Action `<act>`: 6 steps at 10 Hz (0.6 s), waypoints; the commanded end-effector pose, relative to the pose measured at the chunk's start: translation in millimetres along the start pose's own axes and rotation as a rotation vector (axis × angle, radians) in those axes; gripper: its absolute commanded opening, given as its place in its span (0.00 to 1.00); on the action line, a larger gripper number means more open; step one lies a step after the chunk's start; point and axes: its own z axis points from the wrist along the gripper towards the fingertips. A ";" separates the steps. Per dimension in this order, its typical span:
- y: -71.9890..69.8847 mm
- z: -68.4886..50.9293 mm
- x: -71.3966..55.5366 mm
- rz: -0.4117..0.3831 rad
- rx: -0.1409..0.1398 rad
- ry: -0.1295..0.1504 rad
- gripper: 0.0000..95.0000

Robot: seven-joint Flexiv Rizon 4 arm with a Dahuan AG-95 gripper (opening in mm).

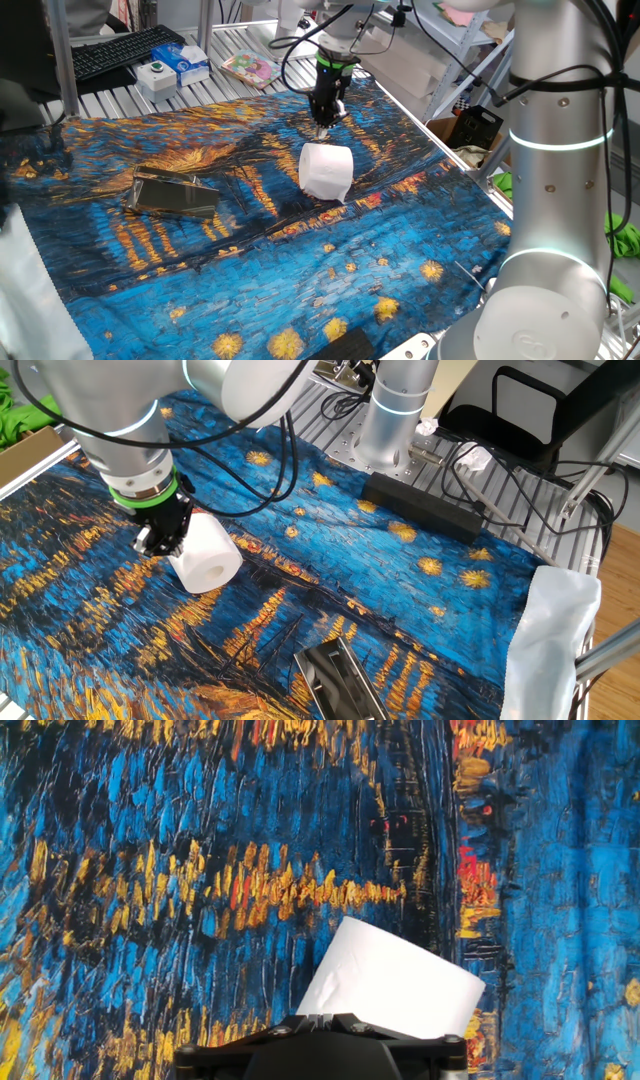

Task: Put the toilet paper on its holder

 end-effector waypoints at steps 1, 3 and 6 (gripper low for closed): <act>1.2 -5.2 -1.4 0.047 -0.003 0.036 0.60; 0.3 -15.3 -2.9 0.067 -0.001 0.069 1.00; -4.9 -22.0 -1.7 0.037 -0.002 0.098 1.00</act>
